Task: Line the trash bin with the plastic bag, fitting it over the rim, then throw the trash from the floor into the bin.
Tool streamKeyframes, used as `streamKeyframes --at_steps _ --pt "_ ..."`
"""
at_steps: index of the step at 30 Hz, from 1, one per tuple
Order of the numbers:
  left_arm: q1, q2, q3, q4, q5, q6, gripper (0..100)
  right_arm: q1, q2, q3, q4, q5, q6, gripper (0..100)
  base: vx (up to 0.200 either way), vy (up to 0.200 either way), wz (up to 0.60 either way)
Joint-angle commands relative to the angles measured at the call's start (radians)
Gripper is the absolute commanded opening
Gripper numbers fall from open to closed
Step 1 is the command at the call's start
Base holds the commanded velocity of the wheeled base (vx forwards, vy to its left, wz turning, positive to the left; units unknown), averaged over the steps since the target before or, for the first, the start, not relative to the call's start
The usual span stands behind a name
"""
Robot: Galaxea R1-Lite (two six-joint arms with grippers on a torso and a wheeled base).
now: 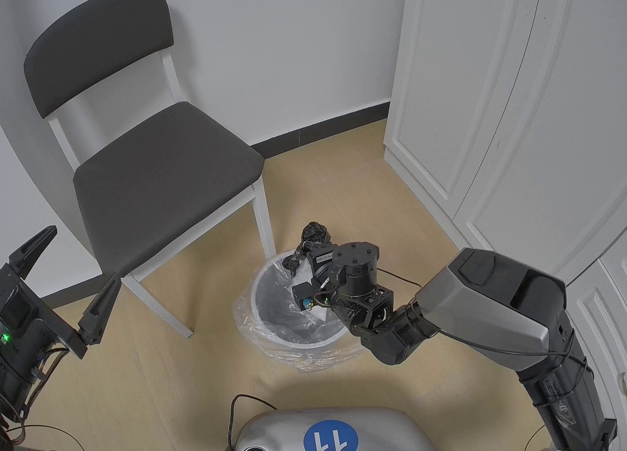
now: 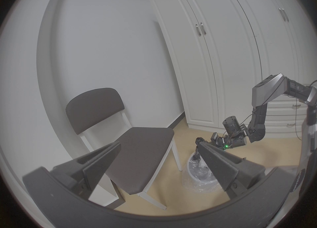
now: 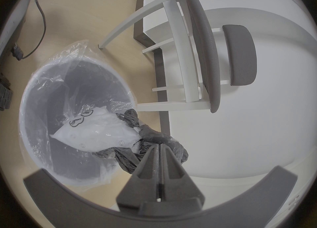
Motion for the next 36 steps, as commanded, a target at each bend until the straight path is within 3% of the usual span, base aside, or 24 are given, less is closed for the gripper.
streamKeyframes --at_steps 1,9,21,26,36 --pt "0.000 0.001 0.001 -0.001 0.001 0.000 100 0.011 0.029 0.019 -0.029 0.000 -0.001 0 0.000 0.000 0.00" --pt "0.000 0.001 0.001 -0.002 -0.001 0.000 100 0.054 0.003 0.148 -0.058 0.000 0.045 0 0.000 0.000 0.00" --pt "0.000 0.001 -0.003 -0.009 0.001 -0.003 100 0.059 -0.010 0.215 -0.058 0.009 0.052 0 0.000 0.000 0.00" --pt "0.000 0.001 -0.003 -0.010 0.001 -0.003 100 0.062 -0.009 0.244 -0.058 -0.020 0.056 0 0.000 0.000 0.00" --pt "0.003 0.001 -0.006 -0.010 0.001 -0.003 100 0.030 0.052 0.152 -0.054 -0.042 0.058 0 0.000 0.000 0.00"
